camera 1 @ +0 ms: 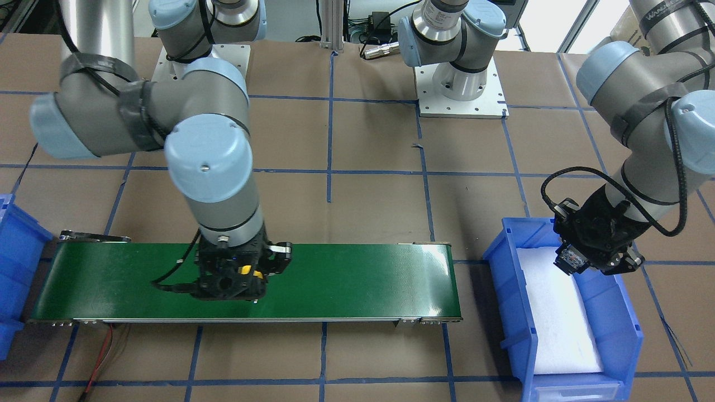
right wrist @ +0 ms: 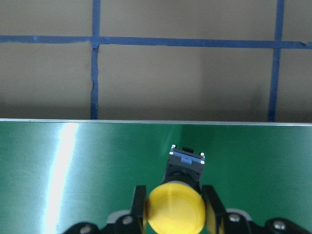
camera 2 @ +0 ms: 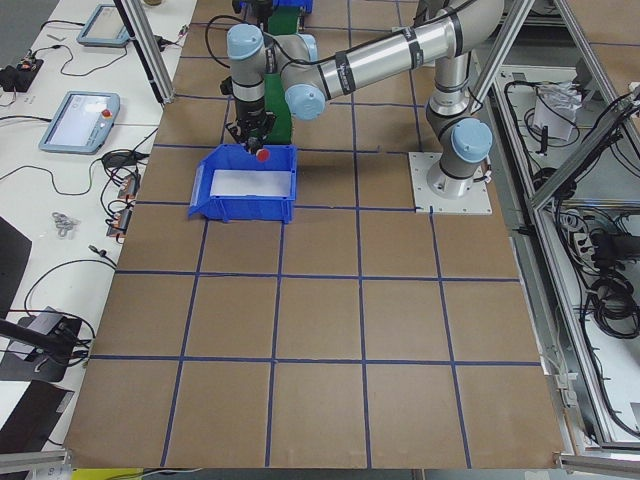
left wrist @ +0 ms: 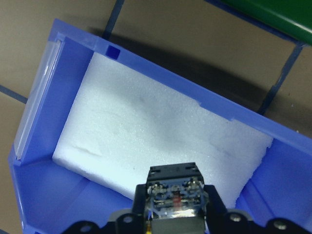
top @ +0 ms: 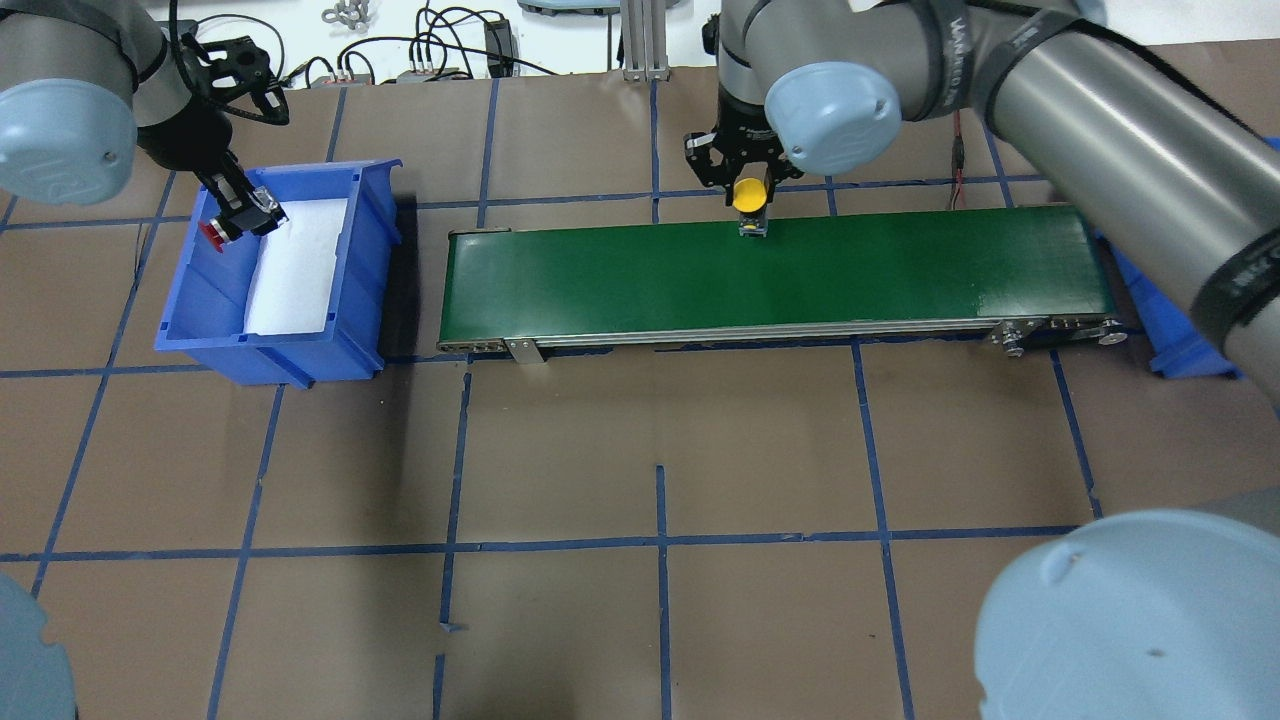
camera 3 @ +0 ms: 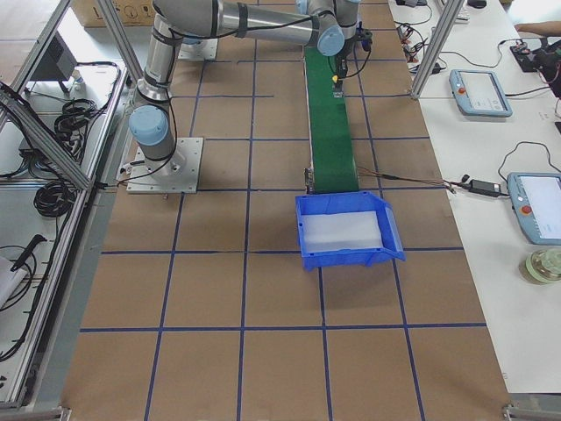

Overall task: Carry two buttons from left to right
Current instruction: 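Place the red button on the belt while the right gripper carries the yellow button away, then release the yellow button in the right bin while the left gripper withdraws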

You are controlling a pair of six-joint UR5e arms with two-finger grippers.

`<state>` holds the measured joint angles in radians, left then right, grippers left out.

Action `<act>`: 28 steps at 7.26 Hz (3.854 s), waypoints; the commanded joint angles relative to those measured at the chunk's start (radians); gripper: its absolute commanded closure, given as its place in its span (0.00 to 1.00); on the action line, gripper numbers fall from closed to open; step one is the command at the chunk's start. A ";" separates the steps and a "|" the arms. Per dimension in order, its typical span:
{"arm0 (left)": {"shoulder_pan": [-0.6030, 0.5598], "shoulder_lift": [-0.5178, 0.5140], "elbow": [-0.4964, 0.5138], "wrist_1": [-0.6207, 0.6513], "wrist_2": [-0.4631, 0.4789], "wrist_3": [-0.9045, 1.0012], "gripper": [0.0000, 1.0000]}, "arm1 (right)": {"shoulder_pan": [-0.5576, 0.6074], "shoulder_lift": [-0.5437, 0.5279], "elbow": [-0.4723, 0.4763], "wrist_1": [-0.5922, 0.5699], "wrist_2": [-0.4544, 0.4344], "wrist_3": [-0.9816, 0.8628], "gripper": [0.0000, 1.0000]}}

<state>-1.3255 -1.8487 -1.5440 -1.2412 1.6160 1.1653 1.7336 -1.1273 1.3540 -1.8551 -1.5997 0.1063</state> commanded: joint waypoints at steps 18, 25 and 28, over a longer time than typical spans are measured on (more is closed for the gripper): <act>-0.342 -0.159 0.019 0.134 -0.024 -0.834 0.00 | -0.750 0.243 -0.348 0.387 -0.023 -0.815 0.94; -0.120 0.138 0.056 -0.165 -0.025 -0.612 0.00 | -0.743 0.320 -0.385 0.317 0.020 -0.827 0.92; -0.107 0.234 -0.001 -0.255 -0.024 -0.612 0.00 | -0.743 0.320 -0.385 0.338 0.020 -0.824 0.00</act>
<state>-1.4376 -1.6314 -1.5267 -1.4724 1.5923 0.5529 0.9908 -0.8074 0.9695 -1.5247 -1.5800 -0.7196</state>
